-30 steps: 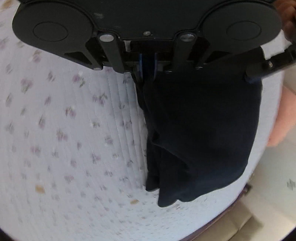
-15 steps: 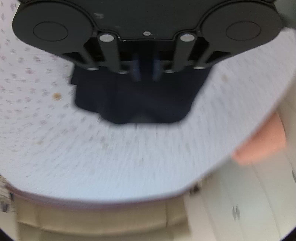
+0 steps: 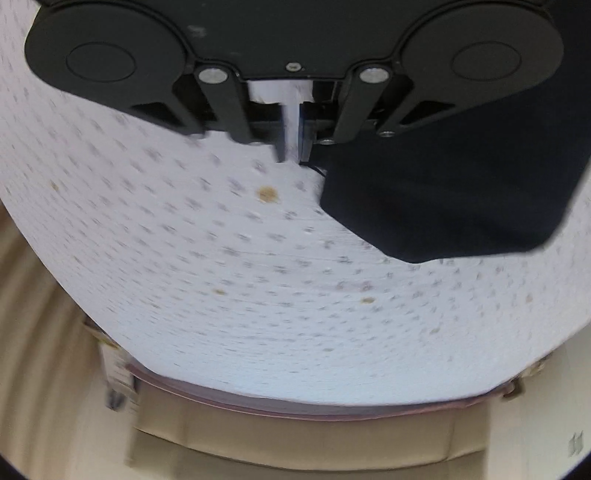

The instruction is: Fold large clothes

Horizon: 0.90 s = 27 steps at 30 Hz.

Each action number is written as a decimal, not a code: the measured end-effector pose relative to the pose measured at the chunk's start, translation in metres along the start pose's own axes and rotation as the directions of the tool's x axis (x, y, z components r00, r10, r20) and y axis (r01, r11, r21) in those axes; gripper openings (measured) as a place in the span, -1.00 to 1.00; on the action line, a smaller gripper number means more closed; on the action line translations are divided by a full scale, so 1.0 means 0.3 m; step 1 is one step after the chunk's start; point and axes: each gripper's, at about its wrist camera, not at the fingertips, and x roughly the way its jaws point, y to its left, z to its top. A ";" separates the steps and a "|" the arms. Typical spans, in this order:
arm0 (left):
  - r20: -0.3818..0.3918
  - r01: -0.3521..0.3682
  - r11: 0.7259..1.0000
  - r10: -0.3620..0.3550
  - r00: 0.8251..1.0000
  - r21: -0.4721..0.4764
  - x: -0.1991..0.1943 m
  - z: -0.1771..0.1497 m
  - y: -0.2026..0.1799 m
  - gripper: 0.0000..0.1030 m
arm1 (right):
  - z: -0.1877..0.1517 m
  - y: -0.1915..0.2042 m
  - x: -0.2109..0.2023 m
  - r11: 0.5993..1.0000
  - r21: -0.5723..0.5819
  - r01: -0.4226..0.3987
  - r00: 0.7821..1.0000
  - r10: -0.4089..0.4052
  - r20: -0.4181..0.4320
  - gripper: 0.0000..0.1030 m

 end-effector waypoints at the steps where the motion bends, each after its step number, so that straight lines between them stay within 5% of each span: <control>1: 0.007 0.013 1.000 -0.012 1.000 -0.018 0.001 0.000 0.009 -0.90 | -0.027 0.008 -0.061 0.998 0.006 -0.057 0.998 0.057 0.001 -0.61; 5: 0.009 0.005 1.000 -0.005 1.000 -0.008 0.009 -0.012 0.006 -0.89 | -0.171 0.074 -0.156 0.983 -0.005 -0.186 0.980 0.185 -0.068 -0.63; 9: -0.013 0.006 1.000 -0.006 1.000 -0.002 0.002 -0.024 0.010 -0.90 | -0.302 0.046 -0.036 0.992 -0.018 -0.123 0.987 0.121 -0.102 -0.94; 15: -0.005 0.016 0.999 -0.016 1.000 0.028 -0.063 -0.046 -0.019 -0.81 | -0.304 -0.025 -0.151 0.995 0.082 -0.049 0.994 0.057 -0.094 -0.77; 19: 0.133 0.066 0.998 -0.064 0.989 -0.006 -0.159 -0.042 -0.035 -0.64 | -0.286 -0.037 -0.232 0.992 0.084 -0.095 0.994 0.100 -0.046 -0.64; 22: 0.234 0.047 0.997 -0.031 0.972 -0.062 -0.178 -0.017 -0.012 -0.59 | -0.288 0.021 -0.237 0.985 0.030 -0.170 0.984 0.172 -0.049 -0.65; 24: 0.211 -0.009 0.989 0.040 0.977 -0.145 -0.128 -0.007 0.021 -0.71 | -0.327 0.067 -0.182 0.989 -0.031 -0.144 0.981 0.138 -0.137 -0.65; 27: 0.165 0.085 0.956 -0.039 0.985 -0.280 -0.060 -0.046 0.091 -0.85 | -0.430 0.037 -0.087 0.994 0.029 -0.108 0.964 0.112 -0.241 -0.65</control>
